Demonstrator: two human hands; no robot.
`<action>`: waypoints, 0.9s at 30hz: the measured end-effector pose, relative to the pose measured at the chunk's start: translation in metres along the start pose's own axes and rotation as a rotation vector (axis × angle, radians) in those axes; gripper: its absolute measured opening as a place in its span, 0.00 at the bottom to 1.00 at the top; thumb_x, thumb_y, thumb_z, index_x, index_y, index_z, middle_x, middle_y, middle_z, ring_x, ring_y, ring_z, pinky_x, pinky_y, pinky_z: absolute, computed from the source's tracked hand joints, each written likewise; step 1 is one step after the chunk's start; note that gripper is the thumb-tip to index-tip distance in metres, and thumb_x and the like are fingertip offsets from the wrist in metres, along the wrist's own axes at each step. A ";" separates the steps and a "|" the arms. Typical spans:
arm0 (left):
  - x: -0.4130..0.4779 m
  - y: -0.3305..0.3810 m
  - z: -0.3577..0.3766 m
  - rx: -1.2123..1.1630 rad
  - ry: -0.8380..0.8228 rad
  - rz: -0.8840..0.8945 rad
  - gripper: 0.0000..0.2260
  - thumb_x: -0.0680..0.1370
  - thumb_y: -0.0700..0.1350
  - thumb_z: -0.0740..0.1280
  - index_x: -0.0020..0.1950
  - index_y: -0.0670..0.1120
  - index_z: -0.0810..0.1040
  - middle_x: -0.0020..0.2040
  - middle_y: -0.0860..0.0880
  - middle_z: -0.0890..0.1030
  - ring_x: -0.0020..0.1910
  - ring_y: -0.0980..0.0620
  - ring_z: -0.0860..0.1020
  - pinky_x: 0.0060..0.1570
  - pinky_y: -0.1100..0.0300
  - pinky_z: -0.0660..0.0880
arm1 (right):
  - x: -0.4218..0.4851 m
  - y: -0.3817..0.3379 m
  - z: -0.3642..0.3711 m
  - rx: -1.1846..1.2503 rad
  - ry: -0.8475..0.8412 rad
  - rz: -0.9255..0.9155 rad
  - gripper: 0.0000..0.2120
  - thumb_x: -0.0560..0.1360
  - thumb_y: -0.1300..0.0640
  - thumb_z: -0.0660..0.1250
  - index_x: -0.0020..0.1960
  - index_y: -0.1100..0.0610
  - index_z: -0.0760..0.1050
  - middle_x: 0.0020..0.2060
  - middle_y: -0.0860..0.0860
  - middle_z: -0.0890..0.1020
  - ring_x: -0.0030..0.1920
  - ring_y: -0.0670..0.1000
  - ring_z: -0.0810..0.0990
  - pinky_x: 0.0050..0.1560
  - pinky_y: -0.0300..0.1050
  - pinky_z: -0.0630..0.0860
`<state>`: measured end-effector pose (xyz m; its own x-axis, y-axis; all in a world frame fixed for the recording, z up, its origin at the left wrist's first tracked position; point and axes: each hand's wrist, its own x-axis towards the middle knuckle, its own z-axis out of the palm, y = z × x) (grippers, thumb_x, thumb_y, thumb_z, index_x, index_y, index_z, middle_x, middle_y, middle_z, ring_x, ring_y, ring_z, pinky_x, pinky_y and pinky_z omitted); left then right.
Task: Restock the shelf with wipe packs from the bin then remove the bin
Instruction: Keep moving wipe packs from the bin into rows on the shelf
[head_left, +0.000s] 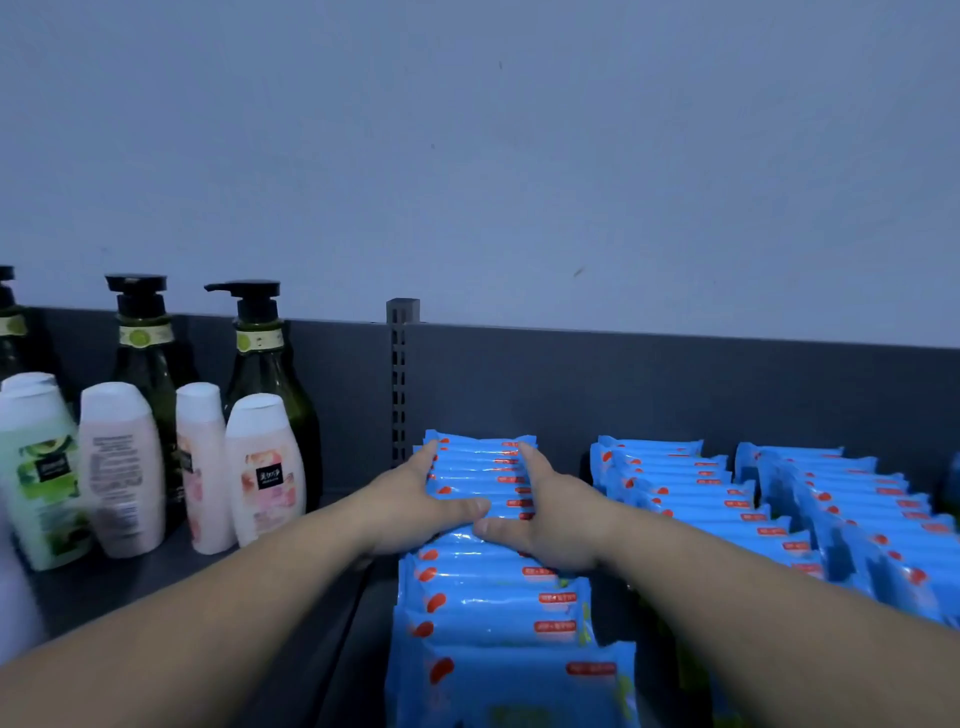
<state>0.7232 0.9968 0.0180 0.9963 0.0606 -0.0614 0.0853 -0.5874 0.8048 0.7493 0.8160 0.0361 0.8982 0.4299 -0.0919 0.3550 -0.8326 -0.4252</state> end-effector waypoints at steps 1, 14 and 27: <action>-0.001 0.001 -0.001 -0.003 -0.009 0.005 0.48 0.67 0.60 0.75 0.78 0.55 0.50 0.54 0.59 0.78 0.53 0.56 0.80 0.59 0.56 0.76 | 0.000 0.000 0.002 0.016 -0.002 -0.007 0.51 0.72 0.34 0.65 0.78 0.49 0.36 0.66 0.49 0.72 0.62 0.51 0.74 0.62 0.43 0.71; 0.015 0.006 -0.001 -0.096 0.079 -0.036 0.46 0.69 0.59 0.74 0.78 0.50 0.48 0.53 0.56 0.76 0.49 0.52 0.81 0.53 0.53 0.79 | 0.008 0.007 -0.012 0.130 -0.043 0.004 0.50 0.69 0.33 0.69 0.78 0.49 0.43 0.61 0.46 0.77 0.56 0.46 0.78 0.61 0.43 0.75; 0.033 0.005 0.001 -0.133 -0.052 -0.052 0.56 0.65 0.61 0.76 0.78 0.55 0.38 0.56 0.54 0.78 0.48 0.52 0.83 0.51 0.52 0.80 | 0.023 0.018 -0.019 0.098 -0.101 -0.018 0.50 0.72 0.36 0.67 0.78 0.52 0.38 0.64 0.45 0.75 0.56 0.44 0.76 0.58 0.37 0.72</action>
<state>0.7562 0.9949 0.0197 0.9902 0.0445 -0.1328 0.1379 -0.4725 0.8705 0.7811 0.8044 0.0434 0.8597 0.4813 -0.1713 0.3390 -0.7883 -0.5134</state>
